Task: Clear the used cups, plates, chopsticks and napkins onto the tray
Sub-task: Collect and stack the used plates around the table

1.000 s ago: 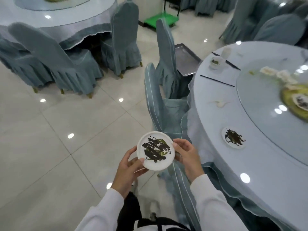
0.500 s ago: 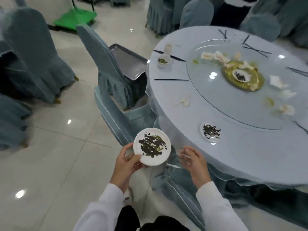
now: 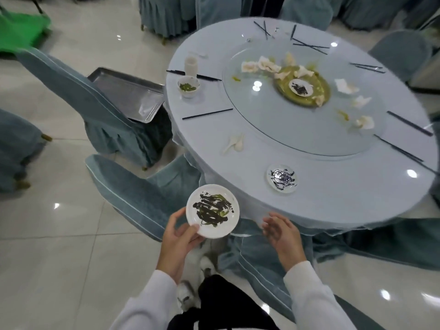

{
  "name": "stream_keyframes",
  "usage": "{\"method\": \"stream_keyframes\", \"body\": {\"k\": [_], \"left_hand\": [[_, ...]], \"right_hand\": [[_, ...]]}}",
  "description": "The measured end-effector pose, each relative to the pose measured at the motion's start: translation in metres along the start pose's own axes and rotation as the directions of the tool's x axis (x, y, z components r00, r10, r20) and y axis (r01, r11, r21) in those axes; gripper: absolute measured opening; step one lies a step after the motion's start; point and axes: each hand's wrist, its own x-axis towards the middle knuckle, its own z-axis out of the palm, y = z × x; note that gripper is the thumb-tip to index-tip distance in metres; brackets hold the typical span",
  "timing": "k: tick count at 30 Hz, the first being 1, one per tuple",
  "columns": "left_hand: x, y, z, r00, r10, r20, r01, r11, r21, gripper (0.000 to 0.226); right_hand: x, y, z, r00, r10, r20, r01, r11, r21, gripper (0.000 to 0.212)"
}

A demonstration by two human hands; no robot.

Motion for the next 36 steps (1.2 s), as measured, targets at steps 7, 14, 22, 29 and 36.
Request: {"method": "stream_keyframes", "body": {"k": [7, 14, 22, 29, 36], "left_hand": [[0.04, 0.011, 0.023, 0.998, -0.052, 0.044, 0.049, 0.997, 0.054, 0.047], [0.098, 0.035, 0.061, 0.996, -0.08, 0.046, 0.073, 0.988, 0.135, 0.048], [0.136, 0.045, 0.09, 0.99, -0.125, 0.071, 0.106, 0.967, 0.232, 0.054], [0.155, 0.054, 0.11, 0.986, -0.139, 0.093, 0.108, 0.954, 0.28, 0.052], [0.164, 0.057, 0.114, 0.992, -0.112, 0.049, 0.098, 0.967, 0.236, 0.054]], "right_hand": [[0.043, -0.013, 0.004, 0.994, 0.044, -0.102, -0.034, 0.995, 0.092, 0.011], [0.114, -0.03, 0.0, 0.968, 0.129, -0.213, -0.091, 0.979, 0.181, 0.019], [0.174, -0.037, 0.0, 0.926, 0.199, -0.322, -0.133, 0.968, 0.215, 0.039], [0.197, -0.047, -0.001, 0.854, 0.293, -0.43, -0.196, 0.947, 0.256, 0.032], [0.211, -0.047, 0.0, 0.818, 0.18, -0.546, -0.111, 0.981, 0.156, 0.024]]}}
